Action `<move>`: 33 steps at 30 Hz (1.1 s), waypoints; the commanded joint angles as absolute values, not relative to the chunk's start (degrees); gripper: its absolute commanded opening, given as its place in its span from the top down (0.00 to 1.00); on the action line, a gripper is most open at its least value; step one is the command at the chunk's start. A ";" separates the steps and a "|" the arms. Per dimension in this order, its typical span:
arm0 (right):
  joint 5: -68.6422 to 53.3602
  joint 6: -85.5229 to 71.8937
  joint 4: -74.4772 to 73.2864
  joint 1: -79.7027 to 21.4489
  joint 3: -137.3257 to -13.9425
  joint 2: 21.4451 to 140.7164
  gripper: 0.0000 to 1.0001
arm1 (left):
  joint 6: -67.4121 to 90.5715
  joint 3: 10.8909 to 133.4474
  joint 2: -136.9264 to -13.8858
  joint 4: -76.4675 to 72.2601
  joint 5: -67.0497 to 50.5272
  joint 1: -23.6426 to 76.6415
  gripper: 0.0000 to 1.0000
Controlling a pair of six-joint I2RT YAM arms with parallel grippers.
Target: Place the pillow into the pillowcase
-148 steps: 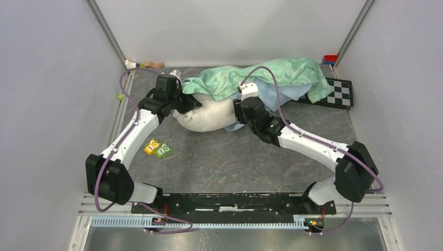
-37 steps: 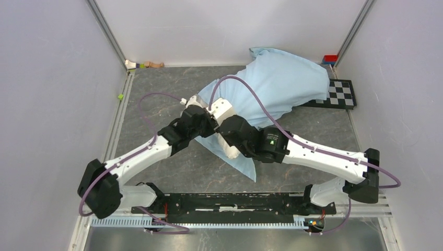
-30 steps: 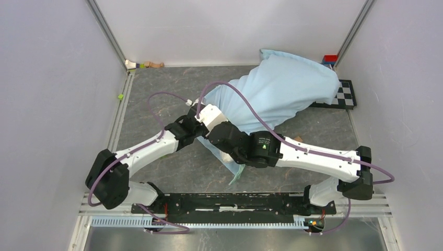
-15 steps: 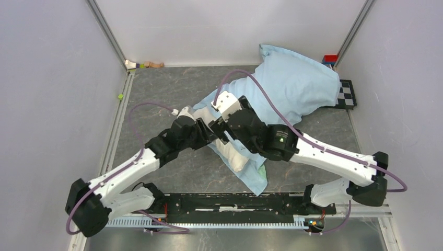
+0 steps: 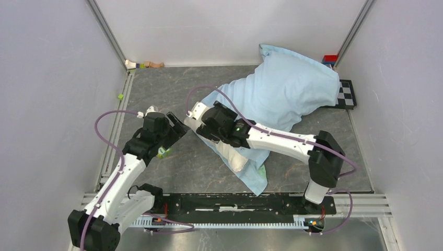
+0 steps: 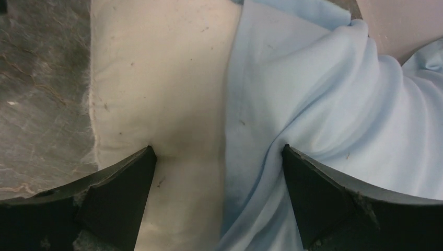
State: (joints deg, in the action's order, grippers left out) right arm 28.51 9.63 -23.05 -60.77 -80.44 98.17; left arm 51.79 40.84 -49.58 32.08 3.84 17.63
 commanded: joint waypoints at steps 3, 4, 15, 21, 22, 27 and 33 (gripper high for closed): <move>34.73 10.57 -19.28 -59.86 -78.07 104.38 0.03 | 47.90 39.62 -53.01 29.00 -3.76 16.64 0.15; 35.74 9.79 -19.96 -59.32 -78.65 105.37 0.07 | 48.02 39.36 -53.24 28.59 -4.12 16.70 0.15; 28.79 4.40 -28.42 -54.32 -95.73 96.16 1.00 | 50.20 35.98 -57.44 17.92 -13.72 16.76 0.17; 32.68 6.15 -30.83 -54.23 -105.27 92.36 1.00 | 52.24 35.36 -63.56 9.87 -17.03 18.05 0.07; 33.08 6.69 -30.92 -54.22 -106.49 92.07 1.00 | 52.60 35.62 -64.66 8.62 -17.40 18.63 0.05; 34.98 8.17 -31.05 -54.23 -111.27 90.62 1.00 | 55.26 37.97 -69.86 3.53 -17.98 22.48 0.00; 36.65 9.64 -29.81 -54.23 -114.07 88.34 1.00 | 55.98 38.08 -70.44 3.64 -11.54 23.97 0.00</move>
State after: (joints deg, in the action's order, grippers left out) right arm 33.50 7.29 -35.27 -53.89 -108.51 92.51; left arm 53.54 36.45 -70.85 7.38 -15.11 23.79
